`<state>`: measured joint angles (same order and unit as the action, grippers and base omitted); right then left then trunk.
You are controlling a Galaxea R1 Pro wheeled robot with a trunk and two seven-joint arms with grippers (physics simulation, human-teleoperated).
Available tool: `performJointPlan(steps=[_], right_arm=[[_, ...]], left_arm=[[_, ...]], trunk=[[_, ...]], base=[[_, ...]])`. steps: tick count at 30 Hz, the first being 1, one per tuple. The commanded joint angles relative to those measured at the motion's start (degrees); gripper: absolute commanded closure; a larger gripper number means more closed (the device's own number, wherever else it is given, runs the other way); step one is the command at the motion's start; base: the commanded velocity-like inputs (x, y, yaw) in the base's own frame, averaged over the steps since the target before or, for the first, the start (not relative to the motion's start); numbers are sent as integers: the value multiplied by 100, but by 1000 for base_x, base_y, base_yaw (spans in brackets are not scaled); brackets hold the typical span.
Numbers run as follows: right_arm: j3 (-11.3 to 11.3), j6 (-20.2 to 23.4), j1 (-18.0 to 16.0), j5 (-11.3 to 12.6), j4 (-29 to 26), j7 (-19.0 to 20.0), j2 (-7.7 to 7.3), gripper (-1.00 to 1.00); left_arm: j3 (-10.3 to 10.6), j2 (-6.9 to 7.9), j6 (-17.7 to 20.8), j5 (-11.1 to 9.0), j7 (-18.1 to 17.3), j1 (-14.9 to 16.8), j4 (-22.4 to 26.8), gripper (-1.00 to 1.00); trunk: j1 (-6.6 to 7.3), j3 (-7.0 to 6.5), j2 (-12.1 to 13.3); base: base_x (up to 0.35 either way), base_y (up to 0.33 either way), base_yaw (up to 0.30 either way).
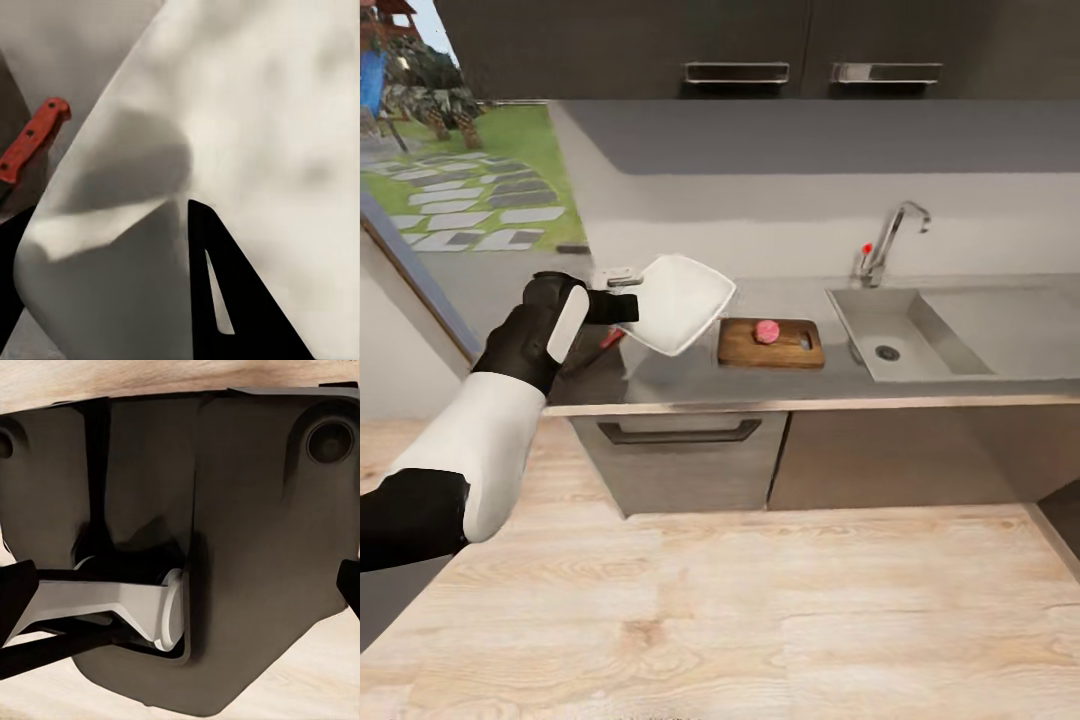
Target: In the kitchen, take the Vidalia onion out of the sink, dice it on the chopping board with the paring knife, put the diced onion into the bowl on the countertop, then place both the paring knife and the chopping board into the sink.
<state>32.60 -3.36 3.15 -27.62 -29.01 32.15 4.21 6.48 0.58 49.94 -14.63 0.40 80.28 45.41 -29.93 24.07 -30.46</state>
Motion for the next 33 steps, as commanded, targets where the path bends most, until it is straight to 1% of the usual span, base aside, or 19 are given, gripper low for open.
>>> performJointPlan(steps=[1, 27, 33], right_arm=[[45, -24, 1, -61, -17, 37, 9, -100], [39, -24, 1, -68, -17, 37, 9, -100], [37, -24, 1, -68, -17, 37, 9, -100]], left_arm=[[20, 26, 16, -39, 4, 5, 3, 100], [12, 63, 16, -39, 4, 5, -68, 100], [11, 109, 16, -36, 4, 5, -68, 100]], trunk=[[-2, 10, -8], [-2, 92, -8], [-2, 111, -8]], base=[[0, 265, 262], [0, 264, 262], [37, 264, 262]])
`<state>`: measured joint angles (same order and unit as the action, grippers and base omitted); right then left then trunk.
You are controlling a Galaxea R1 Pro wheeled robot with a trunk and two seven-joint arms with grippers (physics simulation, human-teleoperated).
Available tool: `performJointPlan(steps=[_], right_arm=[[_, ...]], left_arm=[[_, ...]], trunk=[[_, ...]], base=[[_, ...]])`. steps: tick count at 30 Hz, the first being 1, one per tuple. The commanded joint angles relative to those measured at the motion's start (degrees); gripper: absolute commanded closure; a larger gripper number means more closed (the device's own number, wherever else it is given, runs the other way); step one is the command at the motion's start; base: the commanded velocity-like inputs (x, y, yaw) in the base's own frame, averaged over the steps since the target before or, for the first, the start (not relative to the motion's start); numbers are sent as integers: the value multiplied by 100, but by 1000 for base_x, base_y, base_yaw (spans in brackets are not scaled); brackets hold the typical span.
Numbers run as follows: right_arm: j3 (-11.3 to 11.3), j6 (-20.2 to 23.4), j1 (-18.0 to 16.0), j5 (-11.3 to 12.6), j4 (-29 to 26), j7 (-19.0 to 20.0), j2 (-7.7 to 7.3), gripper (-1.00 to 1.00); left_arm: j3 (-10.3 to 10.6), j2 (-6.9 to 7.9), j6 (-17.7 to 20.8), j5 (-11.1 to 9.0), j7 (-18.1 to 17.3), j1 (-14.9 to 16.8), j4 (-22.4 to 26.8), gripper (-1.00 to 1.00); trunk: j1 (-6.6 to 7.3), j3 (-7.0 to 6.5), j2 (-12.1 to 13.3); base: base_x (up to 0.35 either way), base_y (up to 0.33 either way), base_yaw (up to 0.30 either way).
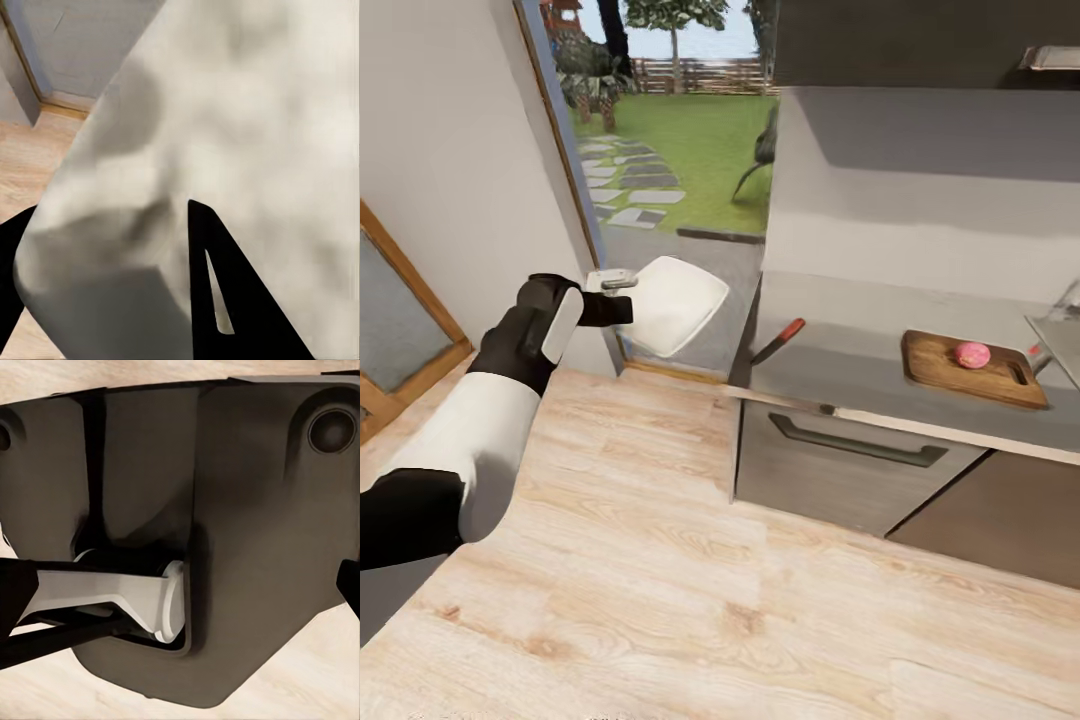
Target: In the kitchen, take the Vidalia onion out of the sink, dice it on the chopping board with the paring knife, put the diced onion into the bowl on the countertop, then place both the paring knife and the chopping board into the sink.
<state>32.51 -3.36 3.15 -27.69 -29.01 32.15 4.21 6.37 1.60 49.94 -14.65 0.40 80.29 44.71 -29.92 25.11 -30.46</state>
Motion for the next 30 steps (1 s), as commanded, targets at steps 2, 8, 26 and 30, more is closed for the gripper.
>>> performJointPlan(steps=[2, 8, 26, 30], right_arm=[[46, -39, 1, -64, -17, 28, 9, -100], [-379, -187, -141, -368, -273, -1679, 32, -100], [-5690, 2656, -634, -563, -4266, -4270, 578, -100], [-6142, 3007, -639, -500, -4969, -4275, 578, -100]], left_arm=[[22, 32, 16, -31, 4, 5, 3, 100], [22, 162, 11, -22, 4, 5, 13, 100], [21, 547, -7, -11, 1523, 5, -98, 100], [22, 551, -10, -11, 1531, 5, -119, 100]], trunk=[[-3, 12, -8], [-3, 16, -8], [-3, 16, -8], [-3, 16, -8]], base=[[111, 233, 229], [88, 97, 48], [3, 3, 1], [0, 0, 0]])
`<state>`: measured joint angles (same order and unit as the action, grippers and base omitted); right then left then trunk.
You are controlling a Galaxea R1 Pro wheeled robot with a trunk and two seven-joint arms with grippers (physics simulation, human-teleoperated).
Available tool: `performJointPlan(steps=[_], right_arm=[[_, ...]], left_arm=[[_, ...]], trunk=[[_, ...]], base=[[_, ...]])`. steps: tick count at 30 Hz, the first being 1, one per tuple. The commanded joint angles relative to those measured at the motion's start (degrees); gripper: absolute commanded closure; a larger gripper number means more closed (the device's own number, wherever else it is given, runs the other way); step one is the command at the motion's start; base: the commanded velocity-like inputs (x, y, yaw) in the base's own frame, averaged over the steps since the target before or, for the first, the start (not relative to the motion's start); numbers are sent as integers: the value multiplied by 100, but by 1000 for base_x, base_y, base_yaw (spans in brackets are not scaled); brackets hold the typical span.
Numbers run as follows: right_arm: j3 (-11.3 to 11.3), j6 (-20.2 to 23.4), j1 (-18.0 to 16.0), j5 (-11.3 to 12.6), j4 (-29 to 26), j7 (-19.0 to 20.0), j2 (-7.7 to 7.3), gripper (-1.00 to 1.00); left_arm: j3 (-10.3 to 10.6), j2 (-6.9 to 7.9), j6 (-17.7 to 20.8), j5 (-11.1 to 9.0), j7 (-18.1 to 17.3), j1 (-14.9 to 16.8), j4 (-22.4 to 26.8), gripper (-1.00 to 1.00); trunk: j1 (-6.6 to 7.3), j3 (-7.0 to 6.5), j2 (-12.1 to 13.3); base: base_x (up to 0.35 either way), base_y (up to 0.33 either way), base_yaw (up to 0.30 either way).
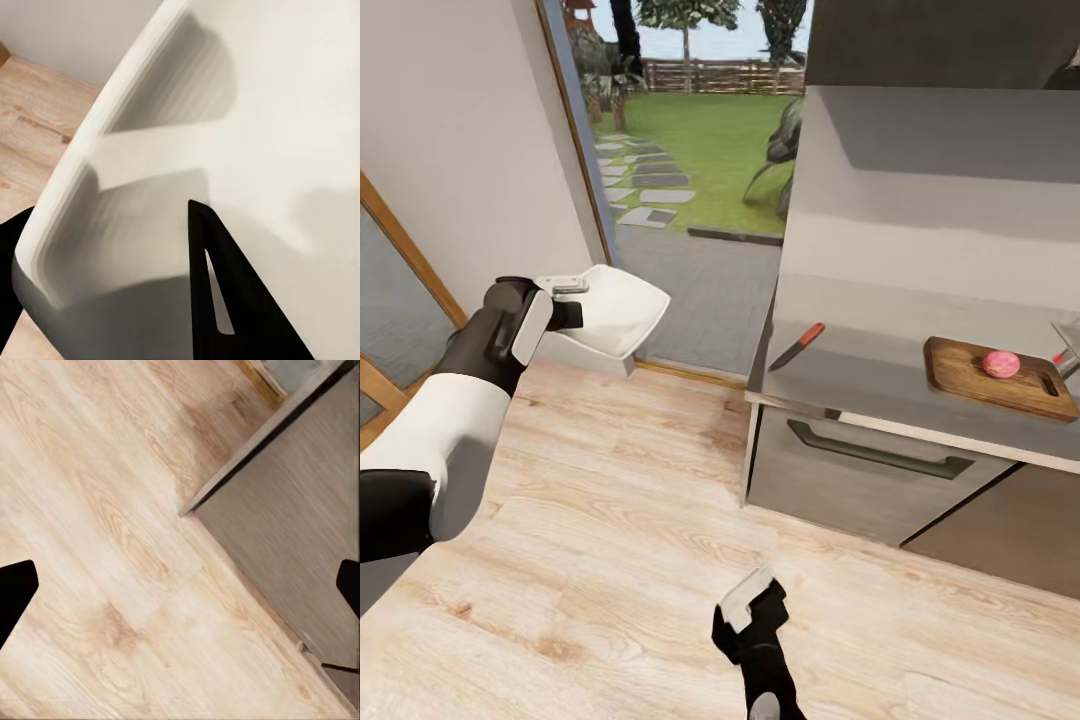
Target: In the kitchen, take the Vidalia onion out of the sink, dice it on the chopping board with the paring knife, put the diced onion into the bowl on the countertop, then place both the paring knife and the chopping board into the sink.
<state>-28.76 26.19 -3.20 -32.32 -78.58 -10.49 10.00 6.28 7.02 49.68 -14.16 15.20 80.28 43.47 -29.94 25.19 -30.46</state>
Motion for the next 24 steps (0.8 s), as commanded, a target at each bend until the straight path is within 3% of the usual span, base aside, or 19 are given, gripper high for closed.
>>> performJointPlan(steps=[1, 8, 10, 14, 15, 24], right_arm=[[-81, 136, -4, -26, -179, -9, 0, -100], [-184, 288, -5, 67, -1156, -203, 0, -100], [-183, 287, -10, 67, -1274, -555, 0, -100], [-190, 264, -55, 59, -1388, -2258, 0, -100], [-196, 266, -461, 52, -1409, -2976, 0, -100], [-133, 291, -1794, 43, -1414, -3208, 0, -100]], left_arm=[[31, 9, 16, -60, 52, 5, -16, 100], [31, -2, -20, -67, 38, 5, -355, 100], [31, -5, -22, -68, 36, 5, -357, 100], [31, -8, -27, -69, 36, 5, -380, 100], [31, -8, -28, -69, 29, 5, -408, 100], [39, -16, -28, -76, 11, 5, -418, 100]], trunk=[[-2, 8, -8], [-2, 8, -8], [-2, 8, -8], [-2, 8, -8], [-2, 8, -8], [-2, 8, -8]], base=[[0, 0, 0], [0, 0, 0], [0, 0, 0], [0, 0, 0], [0, 0, 0], [0, 0, 0]])
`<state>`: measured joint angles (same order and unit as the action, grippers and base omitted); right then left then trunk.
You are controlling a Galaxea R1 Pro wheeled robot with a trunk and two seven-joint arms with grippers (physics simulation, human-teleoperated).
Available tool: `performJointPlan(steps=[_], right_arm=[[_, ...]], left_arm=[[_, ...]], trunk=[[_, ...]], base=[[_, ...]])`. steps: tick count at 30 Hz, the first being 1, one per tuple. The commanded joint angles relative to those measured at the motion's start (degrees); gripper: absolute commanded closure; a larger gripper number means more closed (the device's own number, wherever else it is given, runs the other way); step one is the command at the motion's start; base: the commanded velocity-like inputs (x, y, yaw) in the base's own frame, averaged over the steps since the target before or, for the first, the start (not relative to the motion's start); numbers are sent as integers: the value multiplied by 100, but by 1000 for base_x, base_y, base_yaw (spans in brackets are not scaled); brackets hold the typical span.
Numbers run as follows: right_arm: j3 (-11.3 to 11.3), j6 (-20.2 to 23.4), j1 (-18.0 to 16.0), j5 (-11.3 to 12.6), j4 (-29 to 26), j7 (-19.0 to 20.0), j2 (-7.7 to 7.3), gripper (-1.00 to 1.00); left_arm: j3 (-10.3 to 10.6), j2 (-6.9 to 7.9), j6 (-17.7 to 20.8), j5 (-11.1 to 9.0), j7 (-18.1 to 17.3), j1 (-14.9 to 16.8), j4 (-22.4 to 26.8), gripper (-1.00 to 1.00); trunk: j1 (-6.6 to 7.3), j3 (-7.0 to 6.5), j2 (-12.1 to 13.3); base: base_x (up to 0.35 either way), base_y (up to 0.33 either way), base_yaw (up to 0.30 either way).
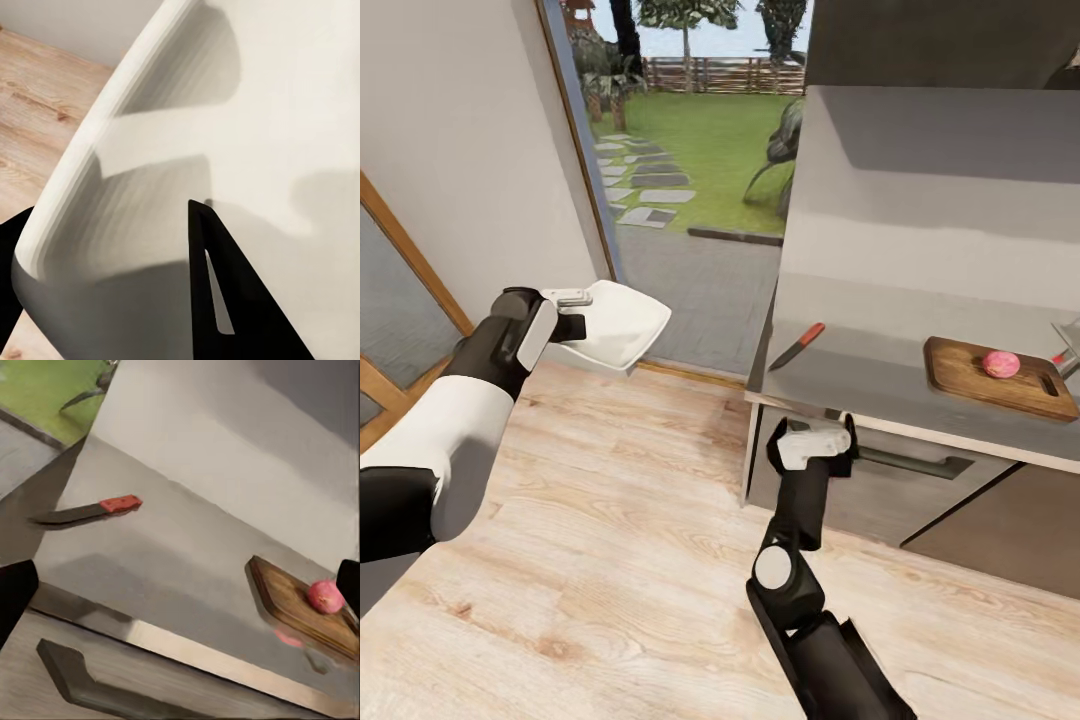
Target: In the kitchen, take the Vidalia onion out of the sink, dice it on the chopping board with the paring knife, put the diced onion into the bowl on the countertop, then place both the paring knife and the chopping board into the sink.
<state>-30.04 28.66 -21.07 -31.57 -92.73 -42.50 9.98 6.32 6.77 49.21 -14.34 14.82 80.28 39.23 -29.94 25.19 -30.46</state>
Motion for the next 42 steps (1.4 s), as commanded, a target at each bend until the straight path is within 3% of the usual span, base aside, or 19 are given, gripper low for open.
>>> performJointPlan(steps=[1, 2, 6, 7, 11, 12, 13, 17, 19, 20, 21, 22, 24, 25, 28, 31, 34, 37, 42], right_arm=[[39, 50, -186, -32, 0, -16, 1, -100], [198, 91, -553, -24, 0, -23, 1, -100], [450, 331, -1064, -8, 0, -8, 1, -100], [572, 463, -1425, -2, 7, 11, 1, -100], [974, 759, -2115, 51, 19, 263, 1, -100], [1148, 906, -2341, 122, 23, 448, 1, -100], [1754, 1415, -3032, 403, 49, 1218, 1, -100], [2376, 1774, -3701, 541, 343, 2205, 1, -100], [2596, 1834, -3995, 563, 709, 2651, 1, -100], [2823, 1865, -4322, 607, 1258, 3188, -32, -100], [3101, 1885, -4941, 913, 2367, 4400, -607, -100], [3133, 1886, -5078, 1001, 2610, 4671, -725, -100], [3203, 1871, -5642, 1312, 3490, 5729, -1160, -100], [3213, 1867, -5772, 1361, 3664, 5979, -1245, -100], [3209, 1818, -6244, 1500, 4209, 7420, -1648, -100], [3122, 1705, -6347, 1527, 4322, 8555, -1969, -100], [2824, 1398, -6395, 1506, 4371, 10207, -2434, -100], [2622, 1001, -6409, 1475, 4387, 11357, -2733, -100], [2531, 584, -6410, 1471, 4393, 11958, -2957, -100]], left_arm=[[36, 6, 18, -59, 48, 5, 6, 100], [36, -2, 20, -61, 48, 5, 5, 100], [36, -3, 23, -65, 47, 5, 6, 100], [36, -1, 25, -67, 47, 5, -6, 100], [33, -1, 26, -68, 54, 5, -88, 100], [33, 0, 27, -69, 56, 5, -102, 100], [35, 0, 33, -69, 62, 5, -131, 100], [36, -4, 35, -69, 60, 5, -228, 100], [34, -5, 35, -69, 56, 5, -289, 100], [34, -7, 35, -69, 52, 5, -361, 100], [30, -7, 34, -69, 45, 5, -466, 100], [29, -7, 32, -69, 44, 5, -487, 100], [28, -10, 25, -74, 35, 5, -570, 100], [28, -12, 23, -75, 34, 5, -583, 100], [28, -46, 19, -77, 31, 5, -615, 100], [28, -82, 19, -77, 33, 5, -628, 100], [28, -110, 18, -78, 32, 5, -647, 100], [28, -113, 18, -74, 31, 5, -681, 100], [28, -105, 16, -71, 34, 5, -722, 100]], trunk=[[-2, 8, -8], [-2, 8, -8], [-2, 8, -8], [-2, 8, -8], [-2, 8, -8], [-2, 8, -8], [-2, 8, -8], [-2, 8, -8], [-2, 8, -8], [-2, 8, -8], [-2, 8, -8], [-2, 8, -8], [-2, 8, -8], [-2, 8, -8], [-2, 8, -8], [-2, 8, -8], [-2, 8, -8], [-2, 8, -8], [-2, 8, -8]], base=[[0, 0, 0], [0, 0, 0], [0, 0, 0], [0, 0, 0], [0, 0, 0], [0, 0, 0], [0, 0, 0], [0, 0, 0], [0, 0, 0], [0, 0, 0], [0, 0, 0], [0, 0, 0], [0, 0, 0], [0, 0, 0], [0, 0, 0], [0, 0, 0], [0, 0, 0], [0, 0, 0], [0, 0, 0]])
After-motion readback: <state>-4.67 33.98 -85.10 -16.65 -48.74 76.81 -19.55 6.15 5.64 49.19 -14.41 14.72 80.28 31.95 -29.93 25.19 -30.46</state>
